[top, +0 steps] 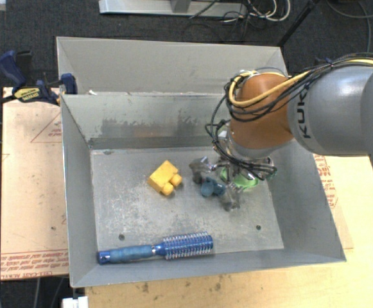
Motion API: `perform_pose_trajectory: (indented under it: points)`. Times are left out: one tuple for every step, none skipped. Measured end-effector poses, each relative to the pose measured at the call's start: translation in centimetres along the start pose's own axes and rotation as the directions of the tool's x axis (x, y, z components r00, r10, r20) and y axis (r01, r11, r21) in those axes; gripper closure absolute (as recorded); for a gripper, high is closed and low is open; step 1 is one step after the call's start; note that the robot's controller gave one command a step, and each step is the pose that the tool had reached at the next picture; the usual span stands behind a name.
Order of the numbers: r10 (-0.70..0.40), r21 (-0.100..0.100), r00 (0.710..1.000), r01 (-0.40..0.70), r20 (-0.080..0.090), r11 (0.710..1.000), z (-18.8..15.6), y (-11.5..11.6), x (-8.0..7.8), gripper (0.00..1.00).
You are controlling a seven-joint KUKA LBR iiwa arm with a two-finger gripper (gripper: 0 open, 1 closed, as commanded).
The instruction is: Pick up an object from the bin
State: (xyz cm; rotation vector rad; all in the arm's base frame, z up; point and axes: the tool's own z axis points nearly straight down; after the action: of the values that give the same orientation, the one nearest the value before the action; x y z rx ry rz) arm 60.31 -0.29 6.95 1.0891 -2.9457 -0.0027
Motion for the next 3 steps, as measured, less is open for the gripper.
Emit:
perform_pose_trajectory:
  points:
    - [0.000,0.003,1.000,0.000,0.003,1.000,-0.1,-0.1,-0.1,1.00]
    - [0.001,0.002,1.000,-0.001,0.003,1.000,-0.1,-0.1,-0.1,0.00]
    - [0.007,0.007,1.000,-0.007,0.005,1.000,-0.1,-5.9,1.6,0.00]
